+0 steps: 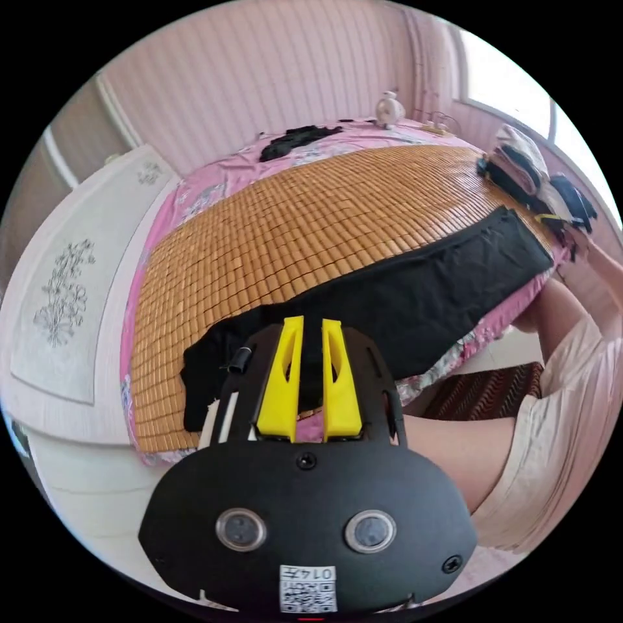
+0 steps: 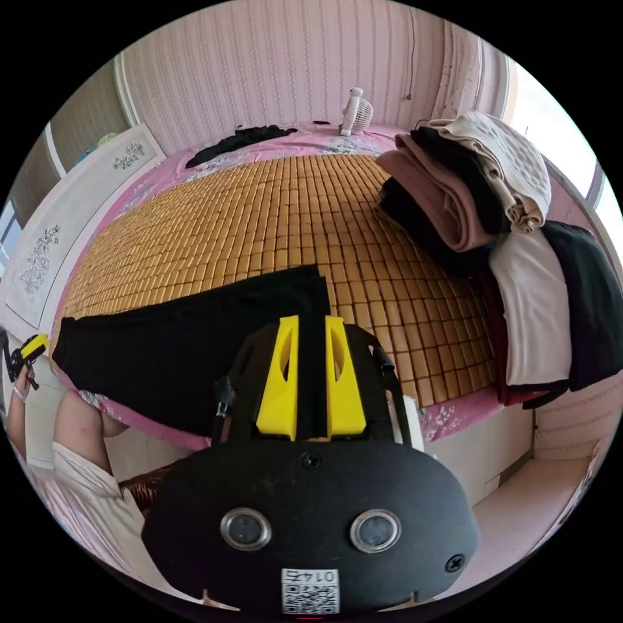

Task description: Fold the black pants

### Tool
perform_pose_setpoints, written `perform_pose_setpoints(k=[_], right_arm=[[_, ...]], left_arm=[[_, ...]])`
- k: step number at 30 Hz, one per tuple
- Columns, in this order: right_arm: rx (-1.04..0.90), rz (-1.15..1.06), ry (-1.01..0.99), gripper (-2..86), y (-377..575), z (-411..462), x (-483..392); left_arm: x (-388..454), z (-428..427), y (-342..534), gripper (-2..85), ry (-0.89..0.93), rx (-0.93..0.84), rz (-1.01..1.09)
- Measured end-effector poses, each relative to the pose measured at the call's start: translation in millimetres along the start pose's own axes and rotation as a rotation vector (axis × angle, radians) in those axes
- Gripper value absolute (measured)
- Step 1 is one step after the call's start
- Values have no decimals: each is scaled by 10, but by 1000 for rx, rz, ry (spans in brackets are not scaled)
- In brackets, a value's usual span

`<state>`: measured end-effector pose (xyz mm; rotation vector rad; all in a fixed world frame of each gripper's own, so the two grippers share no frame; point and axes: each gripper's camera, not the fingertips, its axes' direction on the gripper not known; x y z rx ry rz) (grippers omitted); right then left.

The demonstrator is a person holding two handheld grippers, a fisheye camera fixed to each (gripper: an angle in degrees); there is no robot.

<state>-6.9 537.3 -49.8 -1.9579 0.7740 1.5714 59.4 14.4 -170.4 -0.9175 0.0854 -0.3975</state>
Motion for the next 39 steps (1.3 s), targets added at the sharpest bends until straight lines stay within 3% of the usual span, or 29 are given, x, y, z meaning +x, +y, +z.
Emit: perform_pose_setpoints(k=[6,11,14,17,23,30,34,39], right_arm=[[28,258,-69,63,-378,603,407],[72,273,-123,10,-317,729,596],[123,230,-145,4,-300,626,668],[166,177,-162,2,-350,490,716],[164,131,-176,2,-558,367,788],[76,165,-128,18,-801,859,959],[51,198,-102,52,-359,885,1155],[-80,339,-36,108,520,1204,1418]], left_arm=[[1164,617,-807,88,298,88,236],[1818,1106,-1361,89,321,47,304],[2110,1415,-1526,66,280,-68,365],[2176,1475,-1581,2,302,-82,364],[2216,1205,-1541,-9,248,-59,409],[1885,1265,-1617,-3,220,-6,196],[1775,1300,-1537,6,251,-5,153],[2009,1095,-1183,18,314,-21,300]])
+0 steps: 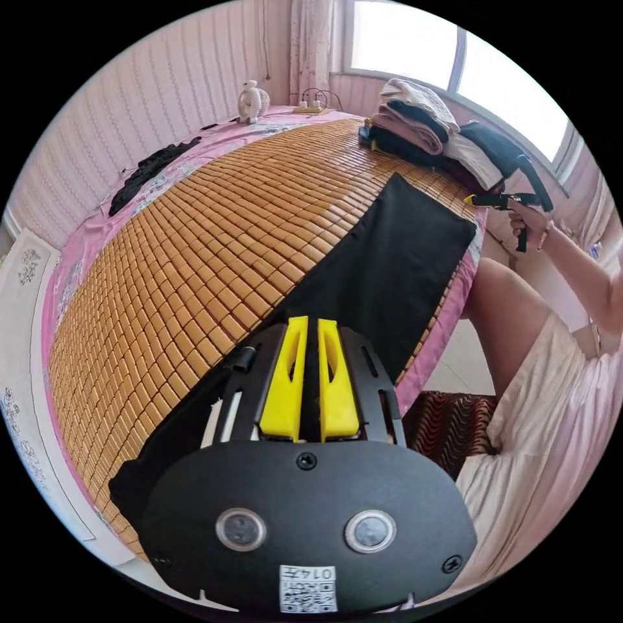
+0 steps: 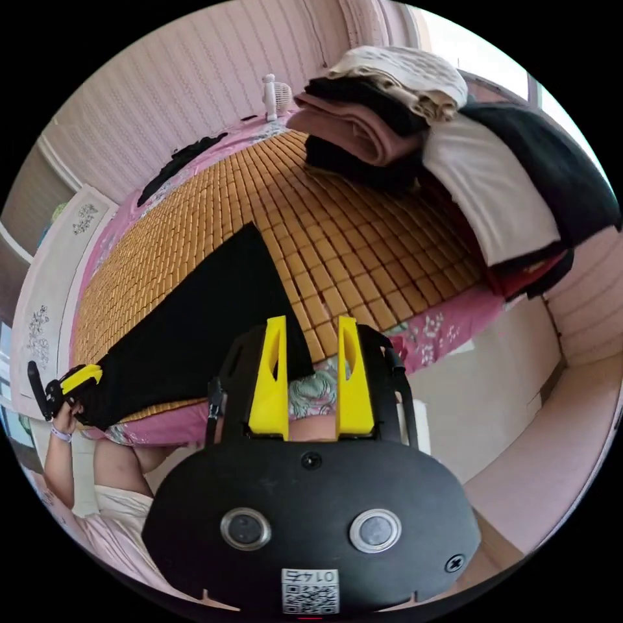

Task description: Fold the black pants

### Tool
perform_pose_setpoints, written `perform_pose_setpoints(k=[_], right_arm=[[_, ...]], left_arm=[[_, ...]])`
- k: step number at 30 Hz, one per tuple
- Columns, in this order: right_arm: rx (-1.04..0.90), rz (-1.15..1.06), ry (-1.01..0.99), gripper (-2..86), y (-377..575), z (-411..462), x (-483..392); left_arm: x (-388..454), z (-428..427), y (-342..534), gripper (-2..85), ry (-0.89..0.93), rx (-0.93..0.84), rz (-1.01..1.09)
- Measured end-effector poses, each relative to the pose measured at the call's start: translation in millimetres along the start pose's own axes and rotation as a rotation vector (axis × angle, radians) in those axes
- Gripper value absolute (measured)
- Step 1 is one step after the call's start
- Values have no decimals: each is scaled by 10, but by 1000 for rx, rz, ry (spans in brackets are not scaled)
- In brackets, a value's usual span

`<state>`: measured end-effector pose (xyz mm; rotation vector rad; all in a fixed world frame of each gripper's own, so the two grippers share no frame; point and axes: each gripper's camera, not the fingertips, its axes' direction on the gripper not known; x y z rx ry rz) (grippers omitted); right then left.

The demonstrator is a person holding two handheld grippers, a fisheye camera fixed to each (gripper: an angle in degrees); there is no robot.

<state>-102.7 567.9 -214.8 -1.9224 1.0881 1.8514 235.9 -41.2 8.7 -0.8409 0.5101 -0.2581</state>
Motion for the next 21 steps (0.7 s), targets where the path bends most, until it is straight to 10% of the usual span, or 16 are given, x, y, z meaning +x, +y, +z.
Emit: perform_pose_setpoints(k=[10,15,21], right_arm=[[-92,-127,-189,13,183,698,64],[157,-169,-67,7,179,376,179],[-9,-86,77,25,315,1208,695]], left_arm=[[-49,173,566,16,85,-70,-86],[-68,-155,795,1,106,89,-97],[-102,-497,1142,13,148,158,-123]])
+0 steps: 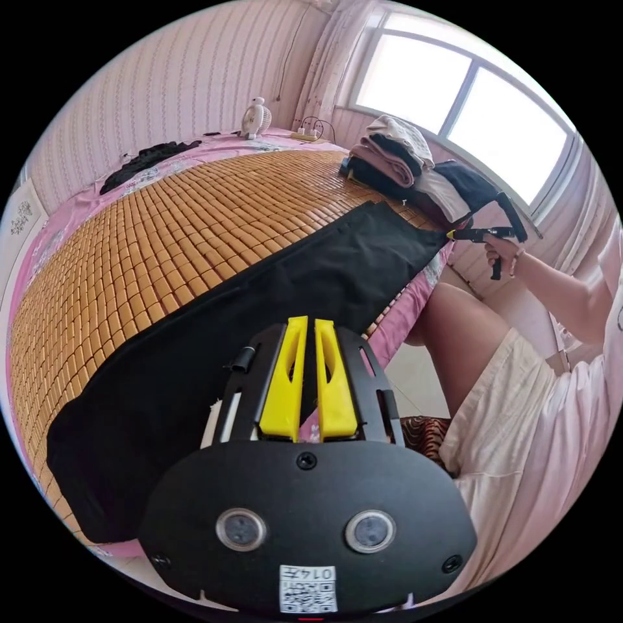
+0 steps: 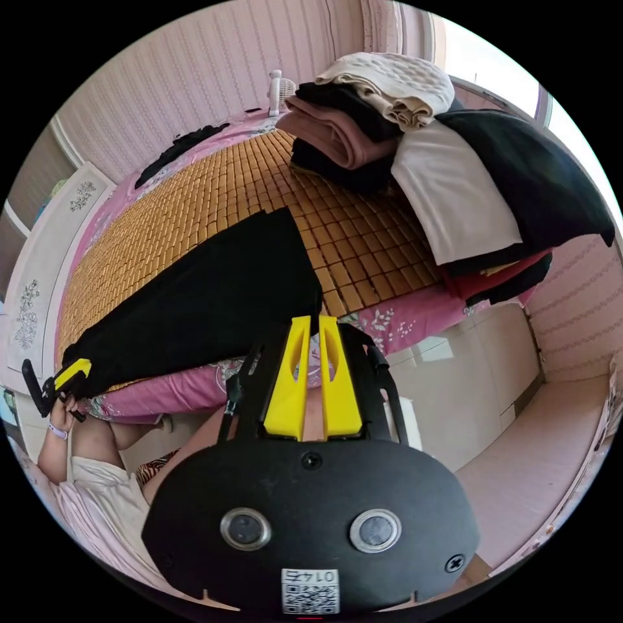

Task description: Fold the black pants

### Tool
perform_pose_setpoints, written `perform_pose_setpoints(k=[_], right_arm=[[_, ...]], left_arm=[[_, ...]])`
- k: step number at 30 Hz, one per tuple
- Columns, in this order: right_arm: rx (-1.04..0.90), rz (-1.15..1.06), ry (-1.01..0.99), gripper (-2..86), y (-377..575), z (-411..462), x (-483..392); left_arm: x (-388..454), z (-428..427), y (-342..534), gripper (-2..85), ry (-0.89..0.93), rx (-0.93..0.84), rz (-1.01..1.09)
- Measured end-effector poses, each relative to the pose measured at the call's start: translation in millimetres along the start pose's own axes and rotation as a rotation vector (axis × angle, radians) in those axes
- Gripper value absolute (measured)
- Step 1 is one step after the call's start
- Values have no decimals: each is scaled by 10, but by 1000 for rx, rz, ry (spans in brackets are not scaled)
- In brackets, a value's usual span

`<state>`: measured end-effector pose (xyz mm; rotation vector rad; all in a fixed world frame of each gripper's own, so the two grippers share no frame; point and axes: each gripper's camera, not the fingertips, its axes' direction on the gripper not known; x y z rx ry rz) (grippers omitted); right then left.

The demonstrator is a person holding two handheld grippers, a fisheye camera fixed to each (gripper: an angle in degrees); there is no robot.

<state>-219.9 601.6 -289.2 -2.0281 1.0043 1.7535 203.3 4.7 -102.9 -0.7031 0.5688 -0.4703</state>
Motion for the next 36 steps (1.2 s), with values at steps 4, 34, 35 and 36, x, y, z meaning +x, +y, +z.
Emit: perform_pose_setpoints(k=[4,34,35,36], right_arm=[[30,-9,41,51,112,316,-83],[-416,-1529,-709,60,1332,2882,-7110],[-451,-1555,-759,43,1321,2893,-7100],[-471,-1563,-786,38,1309,2888,-7089]], left_arm=[[-305,-312,236,33,-72,-23,-49],[-3507,-3336,3577,156,-271,134,-460],[-3585,-3367,3602,153,-260,142,-462],[-3668,-3389,3626,147,-254,144,-471]])
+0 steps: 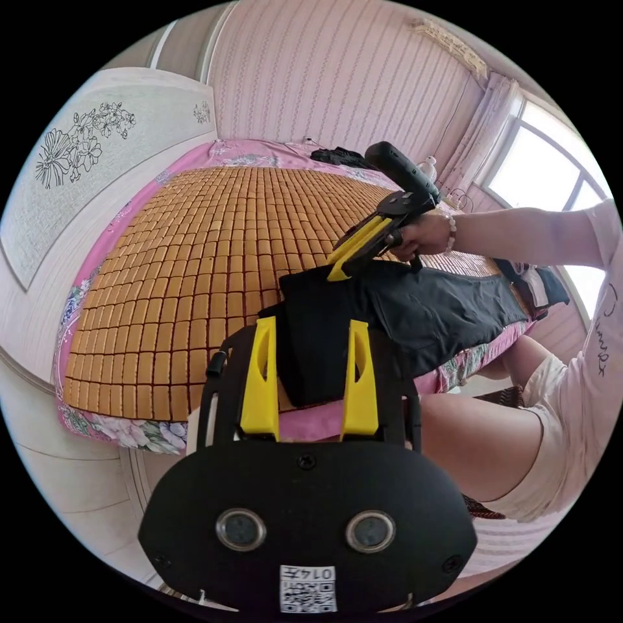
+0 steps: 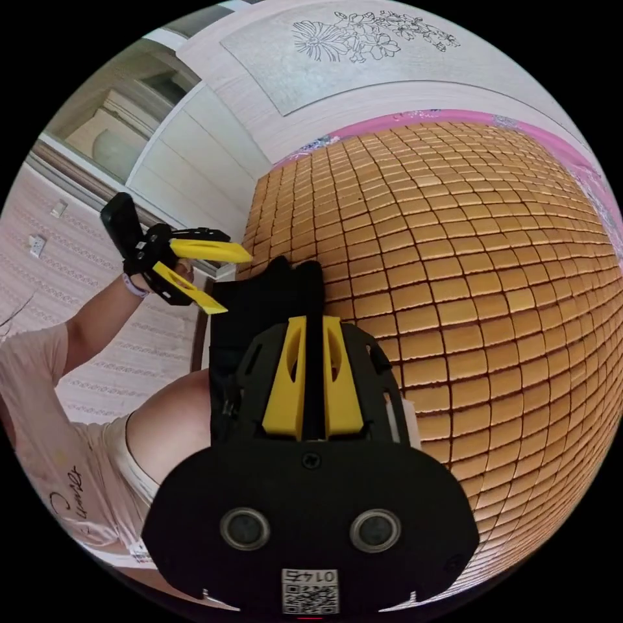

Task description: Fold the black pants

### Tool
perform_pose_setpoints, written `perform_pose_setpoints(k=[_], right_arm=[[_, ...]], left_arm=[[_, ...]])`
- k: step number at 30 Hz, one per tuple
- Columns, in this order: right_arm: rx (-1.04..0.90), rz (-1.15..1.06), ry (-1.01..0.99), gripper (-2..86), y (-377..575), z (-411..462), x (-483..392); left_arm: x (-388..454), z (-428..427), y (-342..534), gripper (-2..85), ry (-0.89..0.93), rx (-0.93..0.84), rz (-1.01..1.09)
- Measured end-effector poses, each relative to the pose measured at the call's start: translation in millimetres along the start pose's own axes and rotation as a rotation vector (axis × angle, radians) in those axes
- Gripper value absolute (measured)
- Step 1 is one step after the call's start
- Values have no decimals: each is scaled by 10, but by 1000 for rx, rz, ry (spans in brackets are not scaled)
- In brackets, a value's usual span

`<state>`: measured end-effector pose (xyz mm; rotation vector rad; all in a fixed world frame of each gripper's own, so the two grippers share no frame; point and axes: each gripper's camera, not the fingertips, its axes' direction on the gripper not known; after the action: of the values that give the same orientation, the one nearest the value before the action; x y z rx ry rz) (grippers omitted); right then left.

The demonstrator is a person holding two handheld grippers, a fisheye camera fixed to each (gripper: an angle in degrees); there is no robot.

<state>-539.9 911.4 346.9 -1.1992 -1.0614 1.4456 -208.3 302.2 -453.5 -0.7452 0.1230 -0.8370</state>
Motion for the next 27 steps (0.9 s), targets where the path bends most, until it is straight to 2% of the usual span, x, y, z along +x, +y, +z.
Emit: perform_pose_setpoints(k=[3,7,10,12,16,21,24,27], right_arm=[[36,-143,-115,21,74,-165,-98],[48,-295,-375,14,73,-330,-183],[64,-349,-442,13,7,-337,-222],[57,-330,-428,15,-82,-285,-209],[34,-164,-241,23,-331,-67,-104],[-38,-112,0,39,-471,63,-172],[73,-28,20,24,-311,-352,-127],[205,16,70,12,280,-975,-131]], left_arm=[[-194,31,-62,135,12,-61,-20],[-251,-51,-97,128,31,-46,26],[-257,-183,-81,73,90,-15,44],[-288,-296,-43,5,63,-65,10],[-350,-383,2,-8,-19,-119,-119],[-424,-99,-83,-10,-101,-289,-237],[-472,-98,-140,-10,-80,-307,-306],[-370,-189,-189,-10,-136,-312,-276]])
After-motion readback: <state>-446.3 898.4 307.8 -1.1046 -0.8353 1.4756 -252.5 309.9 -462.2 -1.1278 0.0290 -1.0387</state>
